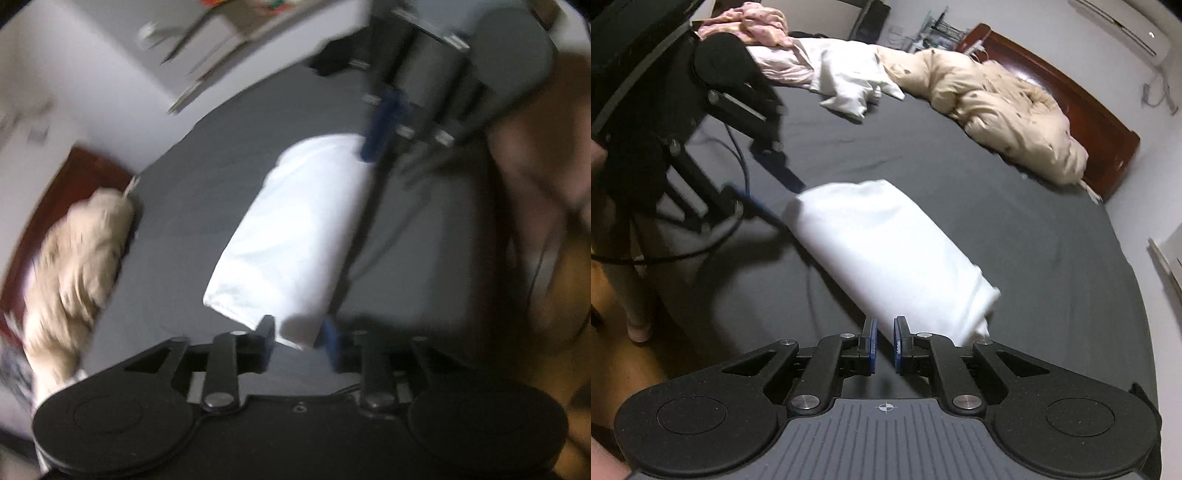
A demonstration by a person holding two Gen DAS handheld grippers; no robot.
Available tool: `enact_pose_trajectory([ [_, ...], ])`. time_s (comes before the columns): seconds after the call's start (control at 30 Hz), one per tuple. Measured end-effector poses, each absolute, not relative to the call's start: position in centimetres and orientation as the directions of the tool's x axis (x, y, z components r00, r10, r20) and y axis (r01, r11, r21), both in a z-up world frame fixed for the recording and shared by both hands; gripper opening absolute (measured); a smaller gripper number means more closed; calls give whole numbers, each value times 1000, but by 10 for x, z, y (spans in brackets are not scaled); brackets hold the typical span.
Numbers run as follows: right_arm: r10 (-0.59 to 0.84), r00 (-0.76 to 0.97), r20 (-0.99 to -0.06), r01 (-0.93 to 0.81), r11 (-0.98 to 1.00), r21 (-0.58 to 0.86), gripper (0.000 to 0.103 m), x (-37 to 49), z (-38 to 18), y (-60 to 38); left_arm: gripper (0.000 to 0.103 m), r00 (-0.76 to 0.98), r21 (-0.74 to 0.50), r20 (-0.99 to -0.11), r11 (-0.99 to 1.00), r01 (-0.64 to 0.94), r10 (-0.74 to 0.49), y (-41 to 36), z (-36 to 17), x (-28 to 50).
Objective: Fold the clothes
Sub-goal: 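Grasp one end of the white shirt roll with the right tool while the left tool reaches the other end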
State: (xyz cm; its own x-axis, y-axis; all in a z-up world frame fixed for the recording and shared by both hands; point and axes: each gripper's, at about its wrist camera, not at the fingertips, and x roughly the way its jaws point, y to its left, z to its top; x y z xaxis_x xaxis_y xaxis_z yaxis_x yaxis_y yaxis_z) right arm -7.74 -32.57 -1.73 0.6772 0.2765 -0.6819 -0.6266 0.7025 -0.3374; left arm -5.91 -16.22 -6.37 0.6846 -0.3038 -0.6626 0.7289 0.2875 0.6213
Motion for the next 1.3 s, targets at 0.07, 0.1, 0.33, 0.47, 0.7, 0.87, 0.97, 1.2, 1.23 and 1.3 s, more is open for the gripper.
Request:
enact_pose_trajectory([
  [0.07, 281, 684, -673, -623, 705, -339, 8, -76, -17, -322, 33, 689, 662, -662, 201, 722, -294, -167, -72, -62],
  [0.1, 285, 682, -673, -622, 710, -330, 15, -76, -17, -321, 33, 690, 676, -663, 165, 718, -291, -170, -76, -64],
  [0.33, 268, 700, -663, -591, 738, -326, 84, -84, -18, -320, 33, 735, 767, -609, 12, 641, -297, -182, -101, -66],
  [0.47, 188, 750, -634, -570, 669, -476, 84, -93, -28, -314, 29, 753, 809, -577, -96, 580, -317, -184, -113, -71],
  [0.7, 182, 782, -596, -577, 573, -582, 84, -91, -45, -292, 16, 739, 802, -577, -71, 593, -346, -181, -103, -60],
  [0.87, 171, 820, -547, -553, 487, -676, 84, -74, -64, -267, 16, 713, 759, -602, 20, 651, -359, -183, -81, -41],
  [0.97, 149, 860, -488, -504, 394, -768, 84, -62, -78, -252, 16, 700, 730, -616, 74, 680, -362, -183, -71, -31],
  [1.2, 128, 903, -411, -430, 240, -870, 83, -35, -103, -245, 16, 669, 643, -645, 211, 737, -370, -179, -53, -16],
  [1.23, 130, 899, -418, -437, 239, -867, 83, -30, -104, -249, 18, 667, 637, -647, 218, 739, -371, -179, -53, -17],
  [1.3, 136, 883, -449, -470, 262, -843, 69, -20, -101, -256, 19, 663, 627, -650, 231, 744, -372, -179, -54, -18],
])
